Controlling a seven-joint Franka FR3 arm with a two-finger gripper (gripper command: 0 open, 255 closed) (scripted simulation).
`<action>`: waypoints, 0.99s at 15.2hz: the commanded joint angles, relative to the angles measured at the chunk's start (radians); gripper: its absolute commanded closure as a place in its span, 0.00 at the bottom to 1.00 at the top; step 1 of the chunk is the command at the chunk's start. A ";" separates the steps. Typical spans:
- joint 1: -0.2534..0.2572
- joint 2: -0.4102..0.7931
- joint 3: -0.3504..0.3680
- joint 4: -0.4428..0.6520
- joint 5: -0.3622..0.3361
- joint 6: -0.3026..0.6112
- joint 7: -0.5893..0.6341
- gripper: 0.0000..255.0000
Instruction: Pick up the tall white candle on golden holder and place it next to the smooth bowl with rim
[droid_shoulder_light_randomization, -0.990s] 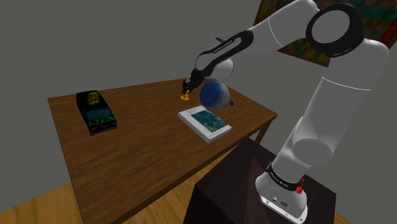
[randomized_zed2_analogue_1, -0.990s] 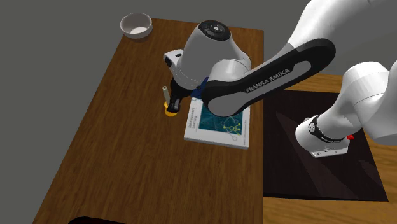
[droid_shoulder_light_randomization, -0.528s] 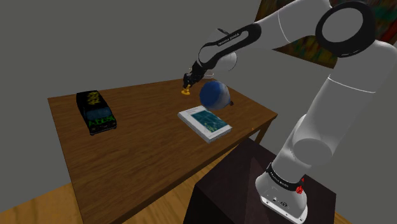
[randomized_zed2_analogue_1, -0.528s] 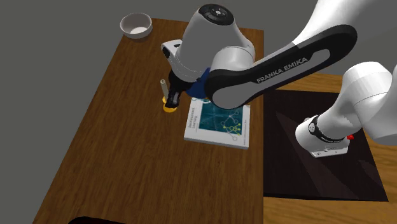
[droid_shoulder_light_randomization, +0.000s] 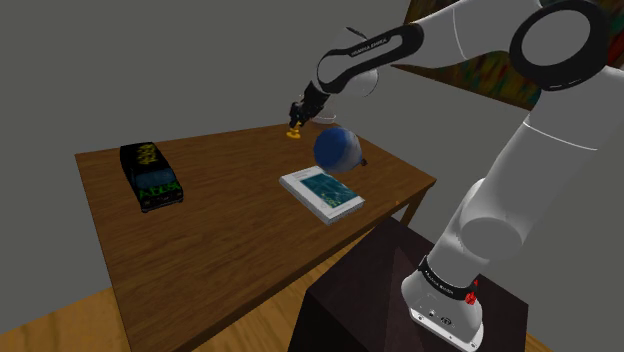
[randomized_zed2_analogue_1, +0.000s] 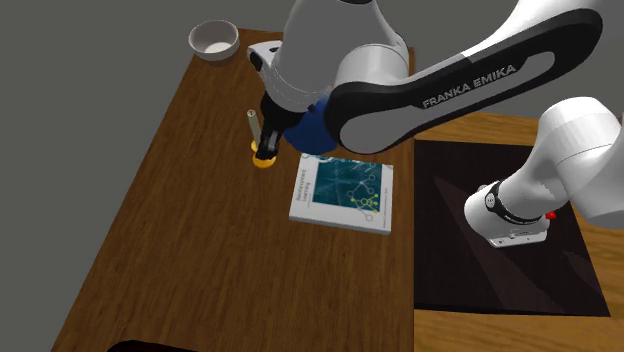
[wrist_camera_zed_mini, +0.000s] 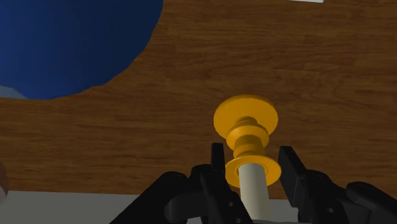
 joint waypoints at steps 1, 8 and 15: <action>0.000 -0.014 0.001 0.011 -0.010 -0.025 0.010 1.00; -0.003 -0.052 0.001 0.066 -0.036 -0.116 0.034 1.00; -0.005 -0.078 0.003 0.130 -0.052 -0.205 0.052 1.00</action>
